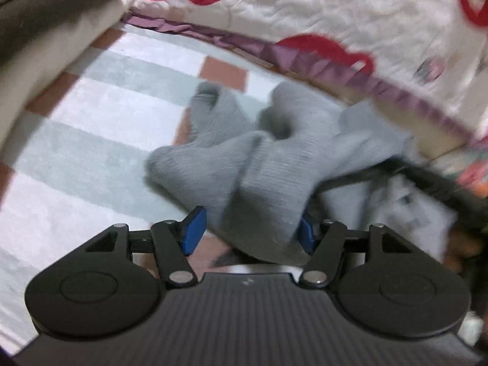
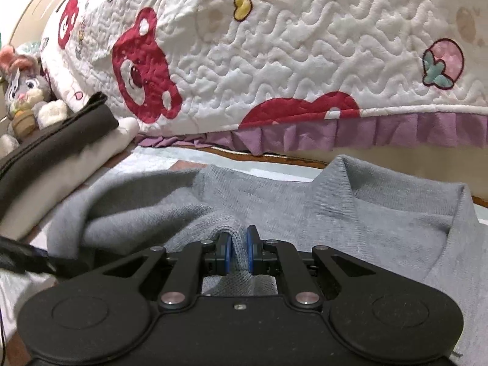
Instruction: Fold clothes
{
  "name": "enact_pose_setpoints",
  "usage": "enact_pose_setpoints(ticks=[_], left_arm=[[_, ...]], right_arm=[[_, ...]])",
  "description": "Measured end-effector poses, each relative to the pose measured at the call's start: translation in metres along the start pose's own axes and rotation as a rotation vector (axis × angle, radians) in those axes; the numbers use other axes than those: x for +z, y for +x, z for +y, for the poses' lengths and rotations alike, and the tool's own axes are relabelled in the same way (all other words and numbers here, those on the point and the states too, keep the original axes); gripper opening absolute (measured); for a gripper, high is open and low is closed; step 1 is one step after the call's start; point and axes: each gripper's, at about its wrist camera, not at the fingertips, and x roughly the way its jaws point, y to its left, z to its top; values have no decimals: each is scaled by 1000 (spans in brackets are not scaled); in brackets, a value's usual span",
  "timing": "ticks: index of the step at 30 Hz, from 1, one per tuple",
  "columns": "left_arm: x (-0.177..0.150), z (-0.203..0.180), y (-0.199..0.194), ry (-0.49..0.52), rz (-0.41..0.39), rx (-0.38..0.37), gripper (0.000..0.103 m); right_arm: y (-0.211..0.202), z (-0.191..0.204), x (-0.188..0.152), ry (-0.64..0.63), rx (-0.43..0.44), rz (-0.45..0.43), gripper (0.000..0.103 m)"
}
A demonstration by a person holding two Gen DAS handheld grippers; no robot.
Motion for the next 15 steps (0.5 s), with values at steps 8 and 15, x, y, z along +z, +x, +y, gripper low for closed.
enact_pose_setpoints(ticks=[8, 15], left_arm=[[27, 2, -49, 143, -284, 223, 25], [29, 6, -59, 257, -364, 335, 17]], right_arm=[[2, 6, 2, -57, -14, -6, 10], [-10, 23, 2, -128, 1, -74, 10]])
